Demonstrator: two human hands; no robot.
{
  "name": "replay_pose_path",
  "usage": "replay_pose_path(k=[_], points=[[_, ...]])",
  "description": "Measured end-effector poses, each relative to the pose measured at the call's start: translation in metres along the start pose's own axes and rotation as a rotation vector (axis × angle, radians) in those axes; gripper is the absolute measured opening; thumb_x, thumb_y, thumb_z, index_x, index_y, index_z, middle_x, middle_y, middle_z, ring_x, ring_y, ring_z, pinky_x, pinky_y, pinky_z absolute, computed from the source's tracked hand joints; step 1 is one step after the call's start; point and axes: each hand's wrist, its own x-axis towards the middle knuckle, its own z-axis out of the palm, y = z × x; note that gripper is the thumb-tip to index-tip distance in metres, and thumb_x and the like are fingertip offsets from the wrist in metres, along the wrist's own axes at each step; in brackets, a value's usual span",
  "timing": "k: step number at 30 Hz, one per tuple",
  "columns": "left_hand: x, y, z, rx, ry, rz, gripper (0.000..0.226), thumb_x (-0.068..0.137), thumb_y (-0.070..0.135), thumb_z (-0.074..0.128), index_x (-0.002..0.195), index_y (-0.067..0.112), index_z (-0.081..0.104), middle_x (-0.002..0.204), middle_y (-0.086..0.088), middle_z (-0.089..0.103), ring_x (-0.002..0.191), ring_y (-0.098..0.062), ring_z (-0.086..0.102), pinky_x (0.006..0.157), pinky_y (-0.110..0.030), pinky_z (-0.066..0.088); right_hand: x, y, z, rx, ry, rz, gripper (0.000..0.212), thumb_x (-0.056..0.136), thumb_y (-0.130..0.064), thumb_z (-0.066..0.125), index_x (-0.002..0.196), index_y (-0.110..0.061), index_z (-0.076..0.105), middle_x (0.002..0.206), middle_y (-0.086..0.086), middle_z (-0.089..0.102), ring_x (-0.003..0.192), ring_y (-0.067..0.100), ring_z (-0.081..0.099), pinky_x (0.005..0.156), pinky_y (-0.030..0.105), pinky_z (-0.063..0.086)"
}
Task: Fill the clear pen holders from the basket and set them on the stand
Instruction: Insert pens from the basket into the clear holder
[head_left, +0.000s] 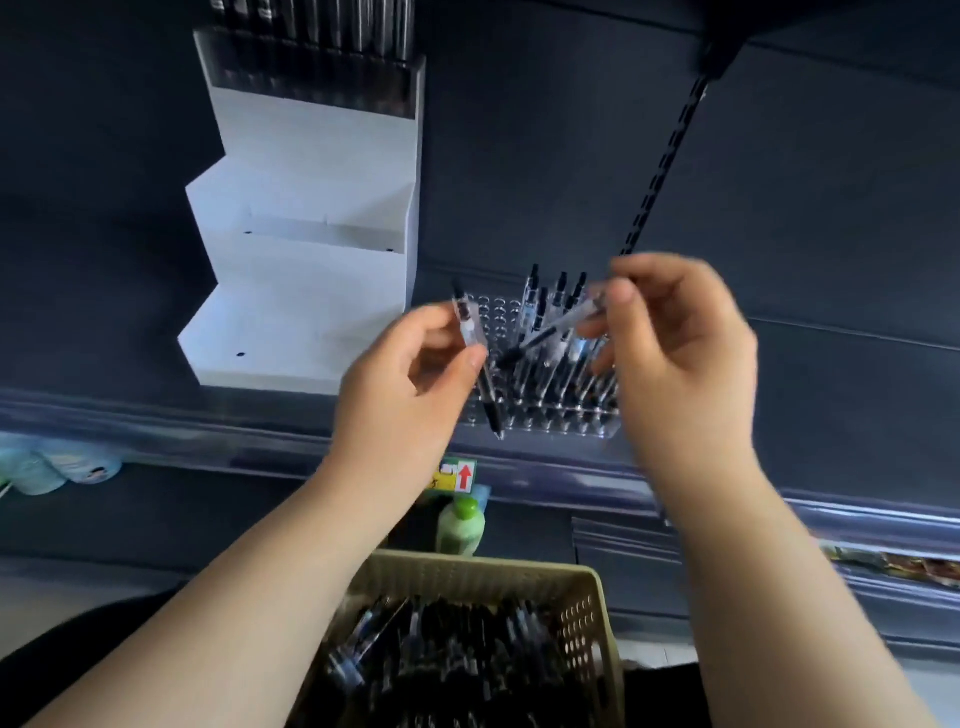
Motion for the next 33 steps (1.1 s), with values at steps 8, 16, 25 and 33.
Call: replay_pose_path(k=[8, 16, 25, 33], points=[[0.069, -0.010, 0.010, 0.046, 0.048, 0.124, 0.027, 0.083, 0.017, 0.068, 0.091, 0.041, 0.060, 0.090, 0.017, 0.070, 0.088, 0.001, 0.066, 0.081, -0.012, 0.048, 0.073, 0.015, 0.022, -0.230, -0.159, -0.109, 0.014, 0.088, -0.025, 0.061, 0.084, -0.038, 0.059, 0.079, -0.020, 0.066, 0.076, -0.004, 0.062, 0.070, 0.016, 0.049], [0.074, -0.026, 0.000, 0.032, 0.064, 0.066, 0.020, 0.083, 0.019, 0.068, 0.097, 0.032, 0.066, 0.092, 0.016, 0.072, 0.088, 0.000, 0.066, 0.081, -0.013, 0.048, 0.080, 0.039, 0.039, -0.382, -0.265, -0.075, 0.010, 0.087, -0.022, 0.063, 0.095, -0.024, 0.069, 0.073, -0.029, 0.055, 0.073, -0.019, 0.053, 0.064, -0.003, 0.037], [0.079, -0.016, -0.015, -0.024, 0.093, 0.032, 0.015, 0.078, 0.025, 0.066, 0.090, 0.035, 0.066, 0.091, 0.017, 0.072, 0.084, -0.003, 0.067, 0.087, -0.027, 0.049, 0.079, 0.047, 0.049, -0.444, -0.311, -0.036, 0.021, 0.086, -0.020, 0.065, 0.106, -0.023, 0.069, 0.076, -0.031, 0.053, 0.069, -0.021, 0.052, 0.069, -0.005, 0.037], [0.077, -0.019, -0.016, -0.024, 0.083, 0.008, 0.017, 0.081, 0.020, 0.070, 0.095, 0.029, 0.067, 0.088, 0.013, 0.073, 0.082, -0.003, 0.068, 0.082, -0.022, 0.050, 0.078, 0.041, 0.048, -0.489, -0.294, -0.065, 0.014, 0.084, -0.017, 0.066, 0.094, -0.022, 0.073, 0.073, -0.029, 0.054, 0.072, -0.008, 0.056, 0.069, -0.005, 0.038]])
